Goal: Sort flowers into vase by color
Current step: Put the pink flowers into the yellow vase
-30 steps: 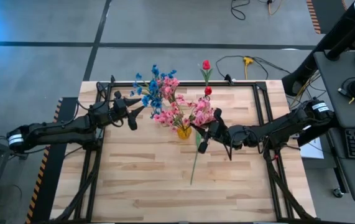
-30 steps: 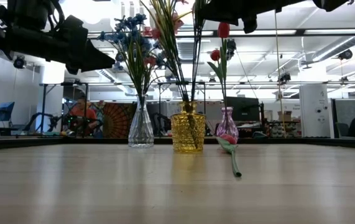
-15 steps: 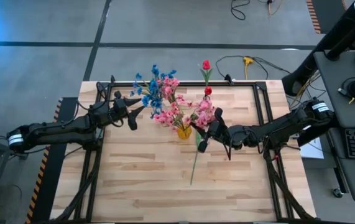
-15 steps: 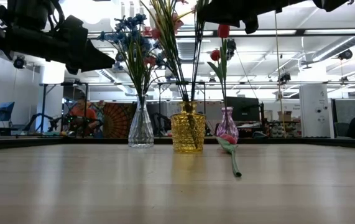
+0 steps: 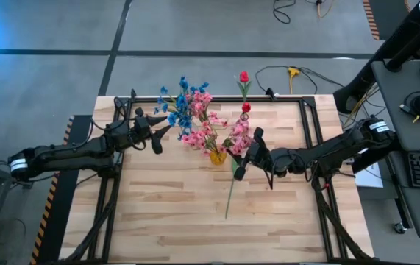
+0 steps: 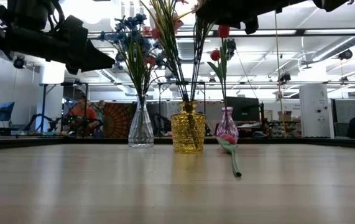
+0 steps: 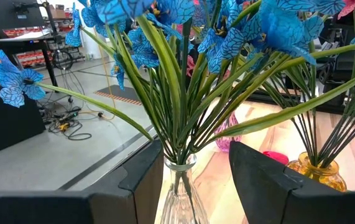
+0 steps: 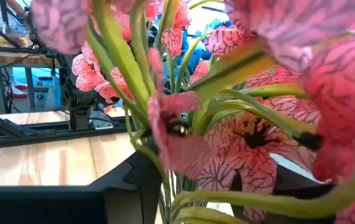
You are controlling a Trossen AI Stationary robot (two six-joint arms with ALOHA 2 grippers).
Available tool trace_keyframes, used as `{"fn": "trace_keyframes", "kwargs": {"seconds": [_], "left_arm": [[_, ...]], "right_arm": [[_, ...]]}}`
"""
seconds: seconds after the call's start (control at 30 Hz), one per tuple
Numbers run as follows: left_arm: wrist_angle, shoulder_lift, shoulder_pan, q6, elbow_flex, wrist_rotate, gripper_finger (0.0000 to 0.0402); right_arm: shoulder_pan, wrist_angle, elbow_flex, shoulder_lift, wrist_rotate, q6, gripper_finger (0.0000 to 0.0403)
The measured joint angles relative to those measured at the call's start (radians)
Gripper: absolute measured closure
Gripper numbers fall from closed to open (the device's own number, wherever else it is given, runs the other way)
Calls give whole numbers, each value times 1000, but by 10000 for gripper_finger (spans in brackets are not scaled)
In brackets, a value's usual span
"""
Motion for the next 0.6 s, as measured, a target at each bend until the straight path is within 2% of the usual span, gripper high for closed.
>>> {"fn": "trace_keyframes", "kwargs": {"seconds": [0.2,0.6], "left_arm": [[0,0,0,0,0,0,235],[0,0,0,0,0,0,235]], "right_arm": [[3,-11,0,-27,2,1,242],[5,-191,0,-120,8,132,210]]}}
